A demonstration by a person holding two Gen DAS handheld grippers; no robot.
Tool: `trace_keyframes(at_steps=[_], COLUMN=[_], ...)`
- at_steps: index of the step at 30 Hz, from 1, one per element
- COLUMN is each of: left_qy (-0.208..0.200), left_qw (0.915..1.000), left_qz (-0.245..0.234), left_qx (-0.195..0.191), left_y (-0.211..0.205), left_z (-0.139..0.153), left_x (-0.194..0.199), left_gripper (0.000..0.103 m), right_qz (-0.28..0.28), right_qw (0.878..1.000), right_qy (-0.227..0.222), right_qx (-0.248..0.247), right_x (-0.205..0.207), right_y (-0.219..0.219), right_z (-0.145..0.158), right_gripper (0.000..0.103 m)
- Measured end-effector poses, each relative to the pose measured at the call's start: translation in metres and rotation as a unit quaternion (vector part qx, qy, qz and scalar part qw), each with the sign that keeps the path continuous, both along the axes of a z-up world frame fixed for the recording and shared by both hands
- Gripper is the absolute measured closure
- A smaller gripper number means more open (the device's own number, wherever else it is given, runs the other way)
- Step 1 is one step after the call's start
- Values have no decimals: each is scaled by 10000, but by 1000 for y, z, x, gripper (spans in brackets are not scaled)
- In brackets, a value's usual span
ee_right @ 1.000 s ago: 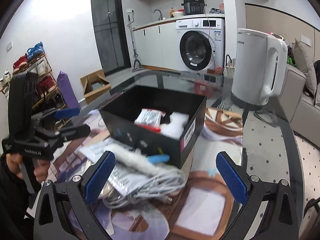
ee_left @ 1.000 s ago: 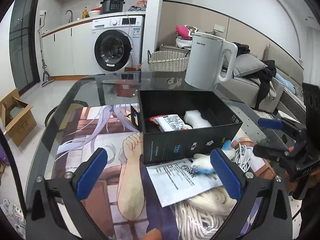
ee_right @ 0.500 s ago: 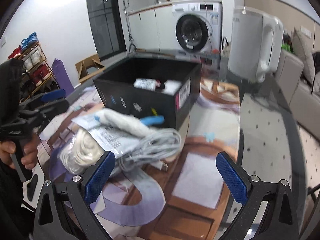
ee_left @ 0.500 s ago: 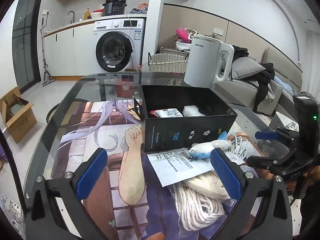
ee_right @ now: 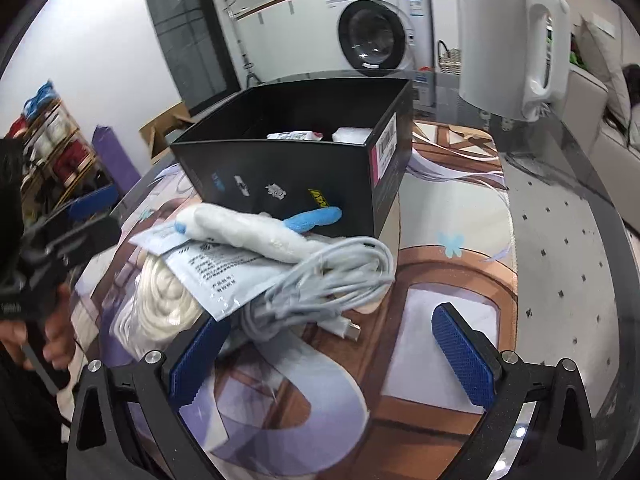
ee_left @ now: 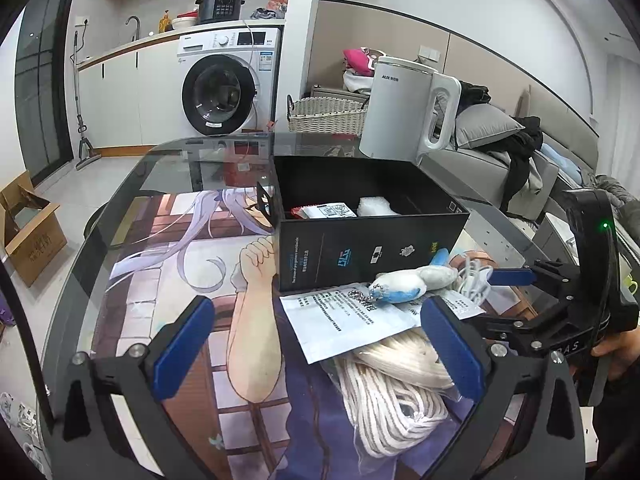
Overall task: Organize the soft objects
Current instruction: 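Withdraw both tools from the box and move the right gripper toward the grey cable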
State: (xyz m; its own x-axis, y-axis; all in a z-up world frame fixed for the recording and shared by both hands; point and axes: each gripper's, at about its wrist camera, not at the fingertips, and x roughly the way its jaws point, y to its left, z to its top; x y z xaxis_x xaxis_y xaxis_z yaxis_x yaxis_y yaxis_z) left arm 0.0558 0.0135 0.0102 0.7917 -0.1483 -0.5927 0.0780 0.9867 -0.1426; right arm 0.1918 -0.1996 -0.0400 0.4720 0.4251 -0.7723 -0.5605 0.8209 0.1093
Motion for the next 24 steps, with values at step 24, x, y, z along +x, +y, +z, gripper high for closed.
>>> trace_keyframes(at_steps=[24], left_qy=[62], left_qw=[9999], left_qz=[-107], left_qx=[-6], left_y=[0], left_z=[-2], left_x=[1], left_gripper=[0], right_qz=[206], right_qw=[9995], right_qy=[197], right_qx=[-149], right_x=[9], right_y=[-30], right_z=[-1], right_gripper=[1])
